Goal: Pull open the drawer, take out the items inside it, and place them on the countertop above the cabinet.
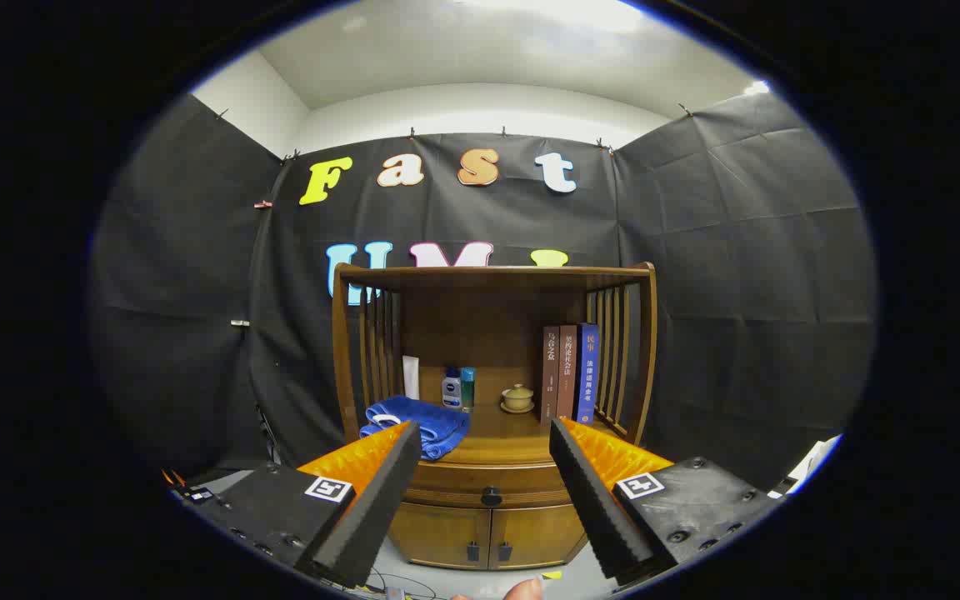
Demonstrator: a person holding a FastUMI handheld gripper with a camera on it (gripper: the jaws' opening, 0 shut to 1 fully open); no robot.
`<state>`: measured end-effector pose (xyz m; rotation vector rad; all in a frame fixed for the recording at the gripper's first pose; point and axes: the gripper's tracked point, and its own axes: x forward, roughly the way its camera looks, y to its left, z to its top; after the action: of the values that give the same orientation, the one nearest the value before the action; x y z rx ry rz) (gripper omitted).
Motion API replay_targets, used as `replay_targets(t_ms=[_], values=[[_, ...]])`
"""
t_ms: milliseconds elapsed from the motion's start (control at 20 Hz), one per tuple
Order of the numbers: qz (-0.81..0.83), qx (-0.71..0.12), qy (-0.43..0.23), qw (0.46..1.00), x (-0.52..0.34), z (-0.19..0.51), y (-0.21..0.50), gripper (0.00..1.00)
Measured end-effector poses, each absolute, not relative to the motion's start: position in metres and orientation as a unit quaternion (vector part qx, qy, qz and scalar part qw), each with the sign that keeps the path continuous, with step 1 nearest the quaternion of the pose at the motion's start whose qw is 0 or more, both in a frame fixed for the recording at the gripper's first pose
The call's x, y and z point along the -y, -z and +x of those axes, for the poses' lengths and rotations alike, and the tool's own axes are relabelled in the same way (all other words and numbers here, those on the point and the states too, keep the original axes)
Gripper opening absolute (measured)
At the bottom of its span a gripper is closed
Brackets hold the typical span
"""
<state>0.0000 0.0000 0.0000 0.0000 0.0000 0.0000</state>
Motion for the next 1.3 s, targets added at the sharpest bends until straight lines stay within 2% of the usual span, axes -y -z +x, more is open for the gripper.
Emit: replay_targets(t_ms=[800,1300], values=[[0.004,0.000,-0.005,1.000,-0.002,0.003,0.005,0.99],[0.009,0.010,-0.011,1.000,0.001,0.064,0.034,0.99]])
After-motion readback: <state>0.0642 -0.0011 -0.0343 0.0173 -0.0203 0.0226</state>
